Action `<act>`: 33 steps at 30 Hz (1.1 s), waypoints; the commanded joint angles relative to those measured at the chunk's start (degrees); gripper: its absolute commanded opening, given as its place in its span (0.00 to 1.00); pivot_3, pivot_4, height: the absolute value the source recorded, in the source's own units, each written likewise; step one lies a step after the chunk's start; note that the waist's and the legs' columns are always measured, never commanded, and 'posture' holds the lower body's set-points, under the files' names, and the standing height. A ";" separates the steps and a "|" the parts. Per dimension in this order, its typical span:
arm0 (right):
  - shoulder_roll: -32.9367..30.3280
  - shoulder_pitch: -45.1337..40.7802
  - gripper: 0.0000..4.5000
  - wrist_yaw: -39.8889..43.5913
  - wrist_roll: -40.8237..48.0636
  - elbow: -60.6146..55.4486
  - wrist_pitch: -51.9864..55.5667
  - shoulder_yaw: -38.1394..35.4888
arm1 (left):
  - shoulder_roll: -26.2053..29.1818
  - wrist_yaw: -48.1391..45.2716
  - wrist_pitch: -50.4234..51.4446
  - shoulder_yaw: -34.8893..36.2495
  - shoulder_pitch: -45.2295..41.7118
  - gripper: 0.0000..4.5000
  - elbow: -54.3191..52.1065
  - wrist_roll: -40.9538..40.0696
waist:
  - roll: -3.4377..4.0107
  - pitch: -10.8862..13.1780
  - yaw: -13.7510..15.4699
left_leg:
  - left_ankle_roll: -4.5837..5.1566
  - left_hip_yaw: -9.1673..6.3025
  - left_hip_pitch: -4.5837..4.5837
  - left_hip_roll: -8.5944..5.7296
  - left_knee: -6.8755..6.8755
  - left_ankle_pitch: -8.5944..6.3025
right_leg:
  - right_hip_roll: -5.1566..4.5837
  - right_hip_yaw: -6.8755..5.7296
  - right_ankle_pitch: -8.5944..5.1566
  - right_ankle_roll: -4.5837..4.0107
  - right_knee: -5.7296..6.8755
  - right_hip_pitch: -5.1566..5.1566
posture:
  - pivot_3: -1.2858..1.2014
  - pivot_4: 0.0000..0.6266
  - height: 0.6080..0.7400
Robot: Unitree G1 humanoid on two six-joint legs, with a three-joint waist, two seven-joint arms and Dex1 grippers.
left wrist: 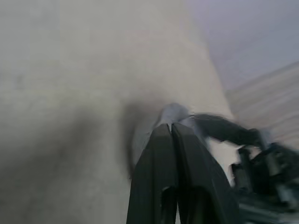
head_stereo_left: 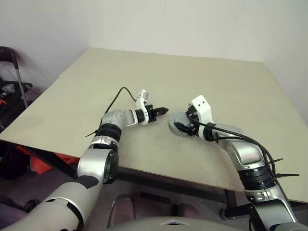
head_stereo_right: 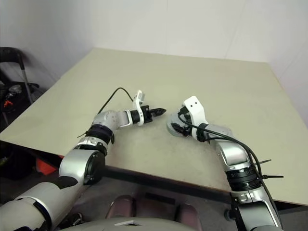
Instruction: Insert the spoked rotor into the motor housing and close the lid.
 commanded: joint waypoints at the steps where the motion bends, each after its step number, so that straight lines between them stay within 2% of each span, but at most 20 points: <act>1: -0.36 1.39 0.70 -0.68 -1.13 1.60 2.52 0.51 | -0.60 -1.14 -1.16 2.28 -2.68 0.02 -0.95 -2.25 | 0.00 0.00 0.01 | 0.01 0.00 0.01 0.00 0.00 -0.01 | 0.00 0.00 0.00 0.00 0.00 0.02 | 0.52 0.00 1.00; 6: -0.22 0.88 0.70 -0.94 -1.16 1.70 2.42 0.53 | -1.66 -2.61 3.09 1.65 -3.40 0.02 0.44 -2.39 | 0.00 0.00 0.01 | 0.05 0.00 0.07 -0.01 0.00 -0.02 | -0.04 0.00 0.00 0.00 -0.01 0.08 | 0.52 0.00 1.00; 9: 0.05 0.59 0.70 -1.32 -1.03 1.65 2.38 0.13 | -2.21 2.97 2.87 -1.19 -4.01 0.02 5.10 2.53 | 0.00 0.00 -0.01 | 0.05 0.00 0.07 -0.01 0.00 -0.02 | -0.03 0.00 0.00 0.01 -0.01 0.09 | 0.52 0.00 1.00; 14: 0.04 0.78 0.70 -1.96 -0.97 1.37 2.81 -0.60 | -2.25 4.39 2.21 -3.49 -3.60 0.02 7.18 5.74 | 0.00 -0.01 0.01 | 0.05 -0.02 0.21 0.00 -0.02 -0.03 | -0.03 -0.06 -0.02 0.03 -0.07 0.31 | 0.52 0.00 1.00; 17: 0.13 0.75 0.70 -2.50 -0.89 1.39 3.00 -0.96 | -2.31 3.49 1.95 -3.87 -3.46 0.02 6.94 6.07 | 0.00 0.00 0.02 | 0.15 -0.02 0.59 0.00 -0.11 -0.09 | -0.07 -0.05 -0.26 0.45 -0.19 0.59 | 0.52 0.00 1.00; 23: 0.62 0.22 0.70 -2.65 -0.10 1.58 2.98 -2.00 | -2.48 -0.13 3.78 -3.53 -2.83 0.02 4.82 4.84 | 0.00 0.00 0.01 | 0.17 -0.01 0.81 0.00 -0.26 -0.10 | -0.13 -0.03 -0.30 0.51 -0.21 0.73 | 0.52 0.00 1.00; 27: -0.36 1.32 0.99 -0.32 1.46 -3.60 2.61 -2.16 | -2.71 -3.04 6.11 -3.35 -2.24 0.00 1.98 3.54 | 0.00 0.02 0.02 | 0.17 -0.01 0.78 0.03 -0.30 -0.10 | -0.14 -0.03 -0.30 0.50 -0.23 0.70 | 0.52 0.00 1.00; 33: -0.03 1.99 0.99 1.58 7.01 -12.91 5.98 -5.84 | -2.89 -3.43 7.50 -3.60 -1.71 0.00 0.37 3.78 | 0.03 0.06 0.01 | 0.16 -0.01 0.42 0.05 -0.39 -0.09 | -0.12 -0.03 -0.14 0.21 -0.29 0.37 | 0.52 0.00 1.00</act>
